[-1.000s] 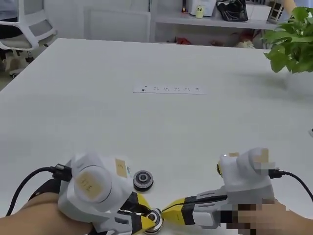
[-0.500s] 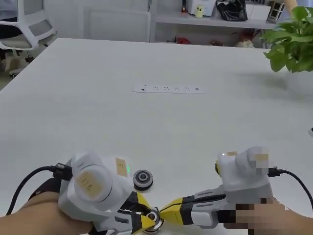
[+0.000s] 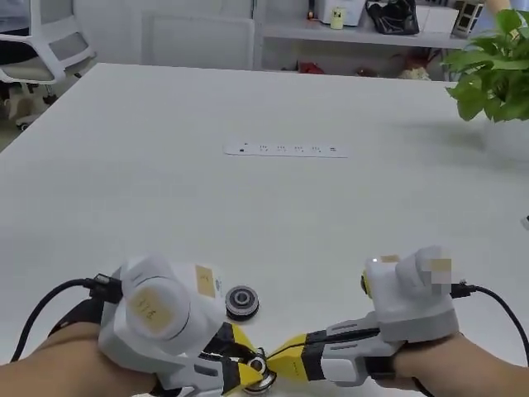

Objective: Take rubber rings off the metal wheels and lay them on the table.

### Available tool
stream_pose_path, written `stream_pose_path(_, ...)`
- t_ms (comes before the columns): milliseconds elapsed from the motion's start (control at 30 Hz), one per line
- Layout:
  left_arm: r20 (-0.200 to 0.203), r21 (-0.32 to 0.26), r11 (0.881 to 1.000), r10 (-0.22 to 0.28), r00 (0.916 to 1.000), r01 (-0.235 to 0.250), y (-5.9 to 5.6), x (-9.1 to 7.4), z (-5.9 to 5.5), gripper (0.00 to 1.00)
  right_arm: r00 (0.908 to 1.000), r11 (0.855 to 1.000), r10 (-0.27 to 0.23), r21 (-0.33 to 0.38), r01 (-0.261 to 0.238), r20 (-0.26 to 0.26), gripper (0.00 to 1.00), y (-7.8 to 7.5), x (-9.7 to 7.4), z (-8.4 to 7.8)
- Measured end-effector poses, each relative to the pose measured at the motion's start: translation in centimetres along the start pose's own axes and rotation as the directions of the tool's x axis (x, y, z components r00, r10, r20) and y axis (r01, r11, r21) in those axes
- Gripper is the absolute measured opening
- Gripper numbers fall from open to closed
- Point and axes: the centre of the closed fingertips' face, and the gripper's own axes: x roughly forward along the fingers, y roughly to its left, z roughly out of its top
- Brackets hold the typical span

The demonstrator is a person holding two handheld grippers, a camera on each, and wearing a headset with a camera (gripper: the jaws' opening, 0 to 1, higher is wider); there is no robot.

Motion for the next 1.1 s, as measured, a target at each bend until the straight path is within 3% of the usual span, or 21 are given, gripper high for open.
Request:
stream_pose_path(333, 0.002, 0.003, 1.0, -0.002, 1.0, 0.002, -0.04, 0.03, 0.02, 0.12, 0.9998, 1.0, 0.02, -0.005, -0.02, 0.007, 0.0, 0.41, 0.2, 0.18)
stream_pose_path(1100, 0.016, 0.022, 1.0, -0.005, 0.9999, 0.005, -0.07, 0.06, 0.14, 0.13, 1.0, 1.0, -0.001, -0.011, 0.001, 0.009, 0.0, 0.0, -0.11, 0.13)
